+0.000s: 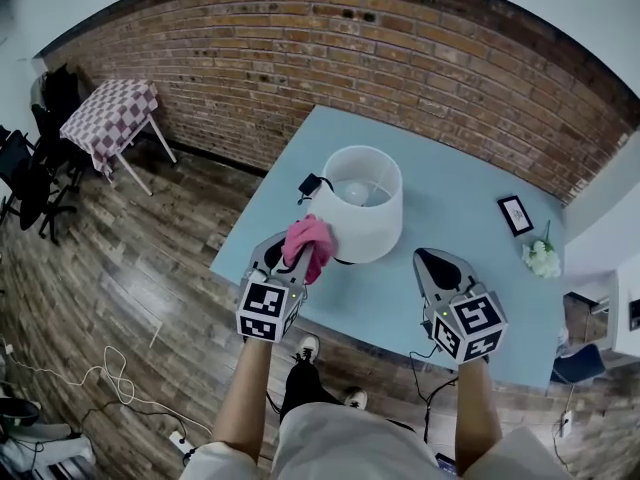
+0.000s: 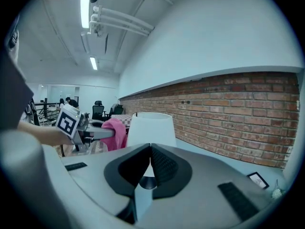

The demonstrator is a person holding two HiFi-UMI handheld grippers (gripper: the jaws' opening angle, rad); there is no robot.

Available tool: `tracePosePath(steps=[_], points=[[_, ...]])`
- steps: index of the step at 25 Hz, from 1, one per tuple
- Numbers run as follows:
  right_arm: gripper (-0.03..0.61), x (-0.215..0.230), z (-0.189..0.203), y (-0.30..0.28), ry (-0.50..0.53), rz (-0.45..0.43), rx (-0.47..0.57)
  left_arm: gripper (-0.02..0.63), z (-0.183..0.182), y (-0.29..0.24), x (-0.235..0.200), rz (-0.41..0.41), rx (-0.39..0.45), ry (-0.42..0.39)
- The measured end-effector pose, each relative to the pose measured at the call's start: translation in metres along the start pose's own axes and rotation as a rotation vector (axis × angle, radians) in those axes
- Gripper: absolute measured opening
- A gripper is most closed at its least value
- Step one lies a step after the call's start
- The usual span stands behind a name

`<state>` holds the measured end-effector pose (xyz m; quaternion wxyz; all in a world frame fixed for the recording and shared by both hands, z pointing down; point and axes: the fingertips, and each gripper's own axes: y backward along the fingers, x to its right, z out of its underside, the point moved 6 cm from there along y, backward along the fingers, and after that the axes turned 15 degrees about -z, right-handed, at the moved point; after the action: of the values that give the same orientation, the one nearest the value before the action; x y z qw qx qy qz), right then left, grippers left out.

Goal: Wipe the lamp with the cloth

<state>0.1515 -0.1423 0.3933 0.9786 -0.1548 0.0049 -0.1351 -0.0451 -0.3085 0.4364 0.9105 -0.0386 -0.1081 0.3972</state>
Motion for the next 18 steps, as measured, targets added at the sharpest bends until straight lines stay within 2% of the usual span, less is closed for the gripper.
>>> tracePosePath(steps=[4, 7, 10, 14, 18], points=[[0.026, -0.006, -0.003, 0.013, 0.014, -0.008, 0.017, 0.138, -0.061, 0.01, -0.002, -0.028, 0.121, -0.021], [0.025, -0.013, -0.003, 0.024, 0.025, -0.015, 0.025, 0.138, -0.084, 0.008, -0.003, -0.074, 0.143, -0.073], [0.025, -0.017, -0.001, 0.033, 0.027, -0.014, 0.028, 0.138, -0.092, -0.002, 0.006, -0.071, 0.155, -0.118], [0.025, -0.019, 0.003, 0.044, 0.023, -0.004, 0.023, 0.138, -0.083, -0.016, 0.033, -0.002, 0.154, -0.199], [0.025, -0.018, 0.008, 0.051, 0.018, 0.009, 0.012, 0.138, -0.072, -0.019, 0.04, 0.023, 0.157, -0.221]])
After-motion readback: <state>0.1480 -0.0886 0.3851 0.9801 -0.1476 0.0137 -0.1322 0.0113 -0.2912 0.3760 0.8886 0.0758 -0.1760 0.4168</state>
